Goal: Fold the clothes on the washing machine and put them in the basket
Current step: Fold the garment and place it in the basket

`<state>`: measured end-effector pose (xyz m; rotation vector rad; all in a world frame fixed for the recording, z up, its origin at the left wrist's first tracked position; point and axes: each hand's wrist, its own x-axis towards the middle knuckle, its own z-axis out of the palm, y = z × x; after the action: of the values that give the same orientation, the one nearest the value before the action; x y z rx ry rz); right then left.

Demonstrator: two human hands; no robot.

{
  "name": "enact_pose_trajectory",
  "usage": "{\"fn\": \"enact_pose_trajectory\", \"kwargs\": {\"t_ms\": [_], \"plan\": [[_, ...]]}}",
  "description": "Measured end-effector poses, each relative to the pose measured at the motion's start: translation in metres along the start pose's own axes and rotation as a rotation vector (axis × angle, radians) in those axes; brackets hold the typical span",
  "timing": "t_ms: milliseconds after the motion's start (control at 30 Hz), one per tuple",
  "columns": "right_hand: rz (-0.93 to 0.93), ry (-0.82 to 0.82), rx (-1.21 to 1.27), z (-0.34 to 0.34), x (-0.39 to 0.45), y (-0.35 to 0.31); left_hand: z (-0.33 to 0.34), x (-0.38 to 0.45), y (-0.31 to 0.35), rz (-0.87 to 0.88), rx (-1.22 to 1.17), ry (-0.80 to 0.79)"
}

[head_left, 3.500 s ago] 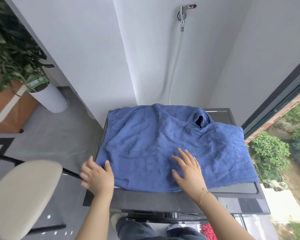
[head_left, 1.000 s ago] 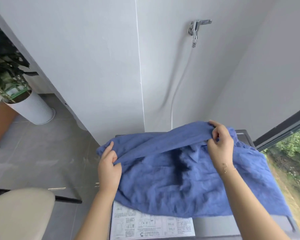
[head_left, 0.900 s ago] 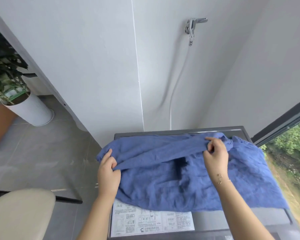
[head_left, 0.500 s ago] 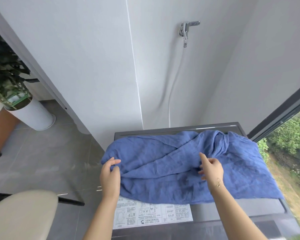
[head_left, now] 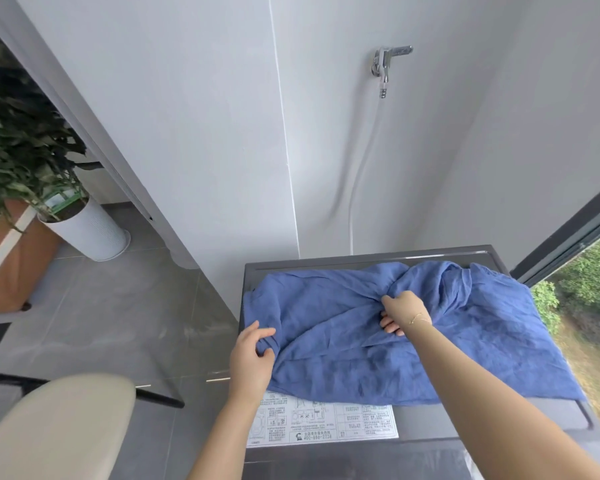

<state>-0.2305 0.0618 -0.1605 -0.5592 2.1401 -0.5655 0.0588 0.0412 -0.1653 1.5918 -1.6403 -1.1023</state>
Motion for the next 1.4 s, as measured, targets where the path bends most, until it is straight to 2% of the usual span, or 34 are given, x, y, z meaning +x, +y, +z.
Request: {"fn": "enact_pose_trajectory", "kwargs": {"t_ms": [67,167,267,333,400,433,500,567,633,700,833,867,933,1067,1167,1233,1300,1400], "plan": [[-0.051,0.097,0.043,-0.003,-0.002,-0.001,0.0,-0.005,-0.007,-0.015,0.036,0.024],[-0.215,0.383,0.076,-0.015,-0.017,-0.009,-0.001,-0.007,0.0,0.003,0.02,0.109],[-0.498,0.521,0.462,-0.032,-0.054,-0.021,-0.004,-0.003,0.013,0.059,0.018,0.206],[-0.582,0.581,0.739,-0.041,-0.075,-0.015,-0.005,-0.002,0.019,0.104,0.012,0.229],[-0.49,0.636,0.993,-0.035,-0.082,0.007,-0.003,-0.004,0.021,0.128,0.016,0.216],[-0.368,0.649,1.109,-0.027,-0.08,0.022,-0.002,-0.007,0.019,0.117,0.026,0.198],[-0.049,0.637,1.181,-0.007,-0.07,0.058,0.003,-0.015,0.013,0.041,0.055,0.136],[0.107,0.522,1.15,0.008,-0.06,0.094,0.007,-0.025,0.005,-0.027,0.086,0.079],[0.13,0.437,1.096,0.007,-0.062,0.106,0.008,-0.031,0.0,-0.03,0.096,0.066],[0.165,0.424,1.013,-0.001,-0.064,0.103,0.009,-0.033,-0.001,-0.006,0.068,0.088],[0.099,0.383,0.666,-0.016,-0.059,0.087,0.01,-0.032,0.004,0.045,0.026,0.122],[0.079,0.383,0.627,-0.018,-0.056,0.085,0.009,-0.032,0.007,0.052,0.032,0.13],[0.025,0.444,0.714,-0.022,-0.058,0.08,0.006,-0.031,0.011,0.047,0.044,0.156],[-0.092,0.706,0.841,-0.029,-0.075,0.085,-0.002,-0.033,0.009,-0.042,0.089,0.172],[0.072,0.681,0.811,-0.02,-0.079,0.111,-0.001,-0.033,-0.009,-0.106,0.206,0.028],[0.146,0.62,0.751,-0.017,-0.08,0.125,0.0,-0.032,-0.014,-0.098,0.294,-0.003],[0.114,0.586,0.668,-0.019,-0.083,0.129,0.002,-0.035,-0.01,-0.097,0.396,0.095],[-0.03,0.699,0.371,-0.023,-0.082,0.127,0.007,-0.035,0.008,-0.141,0.483,0.323]]}}
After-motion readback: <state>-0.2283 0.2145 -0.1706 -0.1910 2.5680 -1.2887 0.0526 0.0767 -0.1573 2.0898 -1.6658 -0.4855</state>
